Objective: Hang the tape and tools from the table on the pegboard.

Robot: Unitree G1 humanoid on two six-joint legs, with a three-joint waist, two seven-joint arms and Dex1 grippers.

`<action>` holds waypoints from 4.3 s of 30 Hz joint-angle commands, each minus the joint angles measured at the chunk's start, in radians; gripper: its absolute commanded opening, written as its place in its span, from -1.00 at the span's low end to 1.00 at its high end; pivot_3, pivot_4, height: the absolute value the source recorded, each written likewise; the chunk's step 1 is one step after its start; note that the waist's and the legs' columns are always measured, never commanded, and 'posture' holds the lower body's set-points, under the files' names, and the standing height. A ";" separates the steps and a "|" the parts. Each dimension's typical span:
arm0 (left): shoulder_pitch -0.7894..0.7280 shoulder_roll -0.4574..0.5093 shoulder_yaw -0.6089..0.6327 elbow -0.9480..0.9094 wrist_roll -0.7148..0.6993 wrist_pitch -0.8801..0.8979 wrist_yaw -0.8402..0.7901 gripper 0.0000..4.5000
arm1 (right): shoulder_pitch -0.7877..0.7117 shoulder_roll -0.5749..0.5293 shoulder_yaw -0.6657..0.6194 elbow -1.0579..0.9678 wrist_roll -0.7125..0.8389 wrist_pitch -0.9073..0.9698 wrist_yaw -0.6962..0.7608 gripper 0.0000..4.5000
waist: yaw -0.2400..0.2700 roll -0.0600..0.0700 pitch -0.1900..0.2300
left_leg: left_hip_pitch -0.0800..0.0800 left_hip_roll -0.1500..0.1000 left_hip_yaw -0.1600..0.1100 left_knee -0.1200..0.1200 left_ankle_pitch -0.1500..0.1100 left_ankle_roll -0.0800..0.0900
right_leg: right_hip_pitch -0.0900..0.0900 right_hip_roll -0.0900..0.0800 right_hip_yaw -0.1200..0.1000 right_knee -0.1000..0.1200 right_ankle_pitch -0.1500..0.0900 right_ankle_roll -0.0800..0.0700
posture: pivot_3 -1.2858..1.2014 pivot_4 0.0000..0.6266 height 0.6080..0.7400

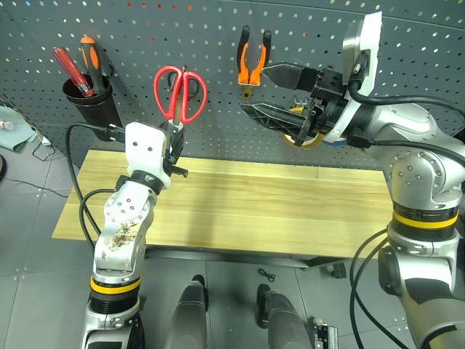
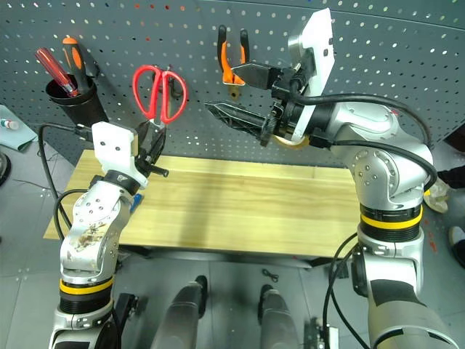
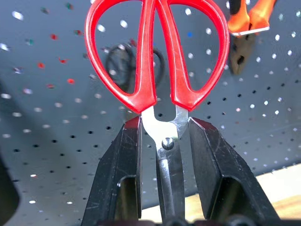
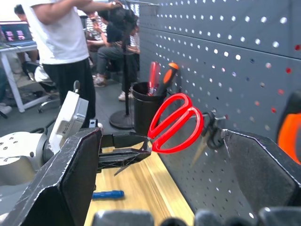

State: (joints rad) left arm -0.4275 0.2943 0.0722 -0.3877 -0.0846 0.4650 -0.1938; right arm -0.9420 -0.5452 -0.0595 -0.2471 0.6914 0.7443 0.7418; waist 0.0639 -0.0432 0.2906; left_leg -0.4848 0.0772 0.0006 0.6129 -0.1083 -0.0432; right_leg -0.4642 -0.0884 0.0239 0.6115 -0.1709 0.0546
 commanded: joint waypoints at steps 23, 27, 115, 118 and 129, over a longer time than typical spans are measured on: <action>0.175 0.244 0.154 0.256 -0.113 0.044 -0.251 0.96 | 0.211 0.034 0.217 -0.086 -0.164 -0.082 0.003 1.00 | -0.015 0.002 -0.004 | 0.010 0.003 0.000 -0.002 0.000 0.001 | 0.005 0.002 0.000 0.003 -0.007 -0.005 | 0.16 0.07 1.00; 0.152 0.332 0.178 0.380 -0.135 0.055 -0.332 0.96 | 0.241 0.057 0.266 -0.041 -0.227 -0.156 0.032 1.00 | -0.006 0.004 0.015 | 0.011 0.004 0.000 -0.002 0.001 0.001 | 0.005 0.002 0.000 0.004 -0.009 -0.007 | 0.19 0.34 1.00; -0.809 0.216 0.222 1.249 -0.076 -0.771 -0.065 -0.85 | 0.035 0.144 -0.086 -0.081 0.106 -0.024 -0.212 1.00 | 0.052 -0.010 -0.154 | 0.011 0.005 -0.002 -0.016 0.005 -0.018 | 0.007 0.002 -0.013 -0.001 0.002 -0.007 | 0.16 -0.44 1.00; -0.807 0.213 0.200 1.274 -0.056 -0.784 -0.065 -0.85 | 0.044 0.127 -0.079 -0.070 0.105 -0.011 -0.196 1.00 | 0.056 -0.007 -0.137 | 0.012 0.005 -0.002 -0.015 0.005 -0.017 | 0.007 0.002 -0.012 0.000 0.000 -0.007 | 0.17 -0.28 1.00; -0.862 0.196 0.153 1.414 0.003 -0.838 -0.004 -0.85 | 0.039 0.024 -0.192 -0.350 0.450 0.186 -0.439 1.00 | 0.057 0.001 -0.001 | 0.008 0.006 -0.005 -0.005 0.012 -0.005 | 0.003 0.002 -0.011 0.018 -0.004 -0.012 | 0.18 0.17 1.00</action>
State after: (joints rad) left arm -1.2446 0.4836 0.2341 1.0359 -0.0931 -0.3340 -0.1995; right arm -0.8785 -0.5067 -0.1987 -0.5473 1.0688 0.9146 0.3602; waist 0.1212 -0.0419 0.2900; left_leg -0.4766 0.0836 -0.0042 0.6081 -0.0967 -0.0483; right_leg -0.4615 -0.0863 0.0131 0.6292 -0.1755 0.0428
